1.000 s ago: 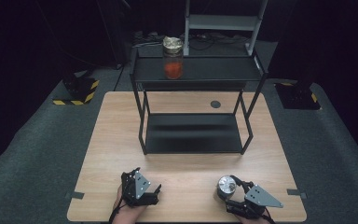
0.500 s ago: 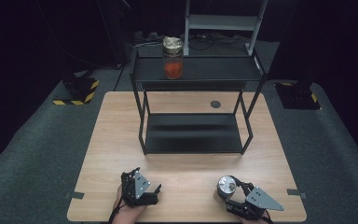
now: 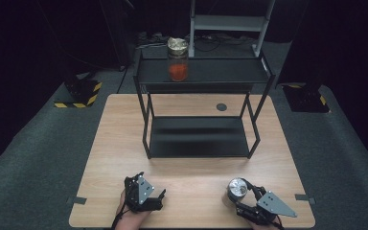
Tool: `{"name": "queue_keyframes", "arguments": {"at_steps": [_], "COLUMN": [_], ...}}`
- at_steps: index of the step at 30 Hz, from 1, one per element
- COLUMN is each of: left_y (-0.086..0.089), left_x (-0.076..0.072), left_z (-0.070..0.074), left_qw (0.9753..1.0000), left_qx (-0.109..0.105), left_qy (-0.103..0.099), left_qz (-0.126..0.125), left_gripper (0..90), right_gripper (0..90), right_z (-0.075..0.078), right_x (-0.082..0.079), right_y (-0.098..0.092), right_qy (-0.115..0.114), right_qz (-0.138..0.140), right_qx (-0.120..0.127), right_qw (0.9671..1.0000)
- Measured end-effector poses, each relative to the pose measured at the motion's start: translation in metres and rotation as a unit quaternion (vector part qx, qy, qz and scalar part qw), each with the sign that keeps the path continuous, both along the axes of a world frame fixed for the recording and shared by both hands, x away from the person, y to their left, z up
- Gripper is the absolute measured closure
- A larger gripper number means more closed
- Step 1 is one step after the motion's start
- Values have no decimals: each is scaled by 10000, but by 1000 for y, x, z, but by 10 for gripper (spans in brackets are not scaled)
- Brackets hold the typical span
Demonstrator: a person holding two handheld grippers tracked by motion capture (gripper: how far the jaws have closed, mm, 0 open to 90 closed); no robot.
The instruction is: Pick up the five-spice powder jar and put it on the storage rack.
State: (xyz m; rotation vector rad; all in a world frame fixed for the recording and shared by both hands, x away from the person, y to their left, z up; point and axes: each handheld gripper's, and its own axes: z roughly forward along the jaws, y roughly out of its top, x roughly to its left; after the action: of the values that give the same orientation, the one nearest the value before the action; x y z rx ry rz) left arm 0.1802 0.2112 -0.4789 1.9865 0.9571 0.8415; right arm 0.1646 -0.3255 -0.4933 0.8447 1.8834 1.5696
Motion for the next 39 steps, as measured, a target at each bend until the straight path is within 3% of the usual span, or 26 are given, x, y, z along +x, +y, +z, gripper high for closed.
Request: {"name": "queue_keyframes", "arguments": {"at_steps": [11, 24, 39], "left_y": [0, 1, 2], "left_x": [0, 0, -1], "left_z": [0, 0, -1], "left_qw": [10000, 10000, 10000], "left_qx": [-10, -14, -30], "left_qy": [-6, -2, -25], "left_qz": [-9, -19, -49], "left_gripper": [10, 10, 10], "right_gripper": [341, 342, 341], "right_z": [2, 5, 44], "right_x": [-3, -4, 4], "right_y": [-11, -17, -16], "right_qy": [-91, -186, -381], "right_qz": [-321, -457, -432], "right_qx": [46, 64, 201], "right_qw": [9994, 9988, 9981]}}
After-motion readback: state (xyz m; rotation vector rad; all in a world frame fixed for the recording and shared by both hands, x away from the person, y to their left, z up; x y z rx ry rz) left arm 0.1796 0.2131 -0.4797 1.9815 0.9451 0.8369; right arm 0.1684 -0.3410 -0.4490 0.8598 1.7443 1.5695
